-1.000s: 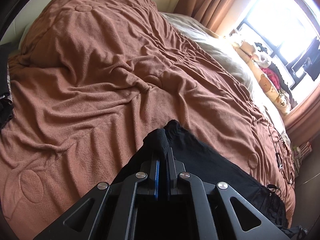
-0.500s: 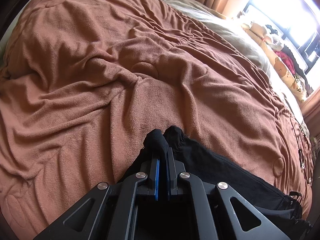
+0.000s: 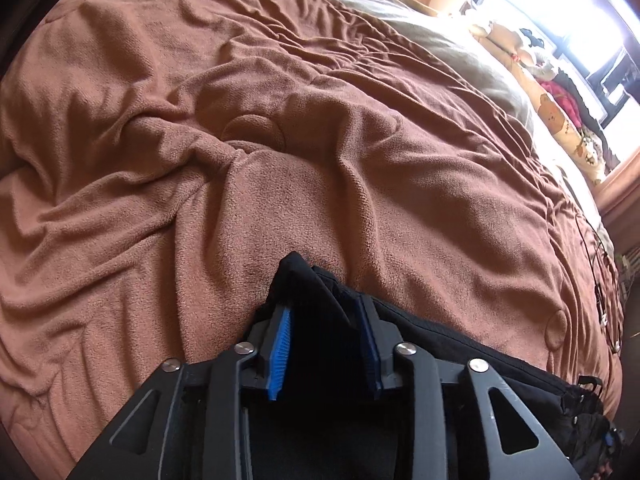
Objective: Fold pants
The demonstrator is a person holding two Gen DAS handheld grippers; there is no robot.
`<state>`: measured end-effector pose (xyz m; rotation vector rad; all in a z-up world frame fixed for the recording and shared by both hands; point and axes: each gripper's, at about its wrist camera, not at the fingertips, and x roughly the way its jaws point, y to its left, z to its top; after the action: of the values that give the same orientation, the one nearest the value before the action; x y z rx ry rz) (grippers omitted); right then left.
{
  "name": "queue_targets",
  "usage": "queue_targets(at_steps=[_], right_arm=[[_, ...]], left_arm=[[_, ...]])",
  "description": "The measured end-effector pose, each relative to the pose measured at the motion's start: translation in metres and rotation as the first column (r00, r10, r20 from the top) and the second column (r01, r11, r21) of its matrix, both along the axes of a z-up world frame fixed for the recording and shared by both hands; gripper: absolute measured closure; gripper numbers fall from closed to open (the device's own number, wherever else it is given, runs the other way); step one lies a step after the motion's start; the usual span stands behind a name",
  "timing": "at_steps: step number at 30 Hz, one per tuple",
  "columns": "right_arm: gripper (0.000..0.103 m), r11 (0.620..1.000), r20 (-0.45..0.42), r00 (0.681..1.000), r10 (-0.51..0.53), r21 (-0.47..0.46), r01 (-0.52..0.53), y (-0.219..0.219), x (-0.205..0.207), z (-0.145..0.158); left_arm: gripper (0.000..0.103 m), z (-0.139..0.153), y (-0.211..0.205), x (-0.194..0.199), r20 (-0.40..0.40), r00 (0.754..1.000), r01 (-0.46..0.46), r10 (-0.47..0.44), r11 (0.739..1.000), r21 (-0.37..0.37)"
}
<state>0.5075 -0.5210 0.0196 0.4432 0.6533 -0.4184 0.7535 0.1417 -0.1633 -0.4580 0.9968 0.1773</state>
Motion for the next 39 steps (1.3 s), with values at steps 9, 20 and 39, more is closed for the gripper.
queue_targets(at_steps=[9, 20, 39], right_arm=[[0.043, 0.966, 0.041, 0.974, 0.222, -0.144, -0.214, 0.058, -0.023, 0.031], [0.043, 0.725, -0.160, 0.784, 0.600, -0.305, -0.618, 0.174, 0.002, 0.023], [0.043, 0.418, -0.466, 0.531, 0.708, -0.331, -0.846, 0.256, 0.090, -0.020]], left_arm=[[0.036, 0.020, 0.012, -0.033, 0.016, 1.000, 0.007, -0.008, 0.999, 0.039], [0.036, 0.025, 0.021, -0.097, -0.011, 0.999, 0.043, -0.042, 0.998, 0.054], [0.046, -0.012, 0.039, -0.160, -0.117, 0.993, -0.006, 0.003, 0.999, -0.033]])
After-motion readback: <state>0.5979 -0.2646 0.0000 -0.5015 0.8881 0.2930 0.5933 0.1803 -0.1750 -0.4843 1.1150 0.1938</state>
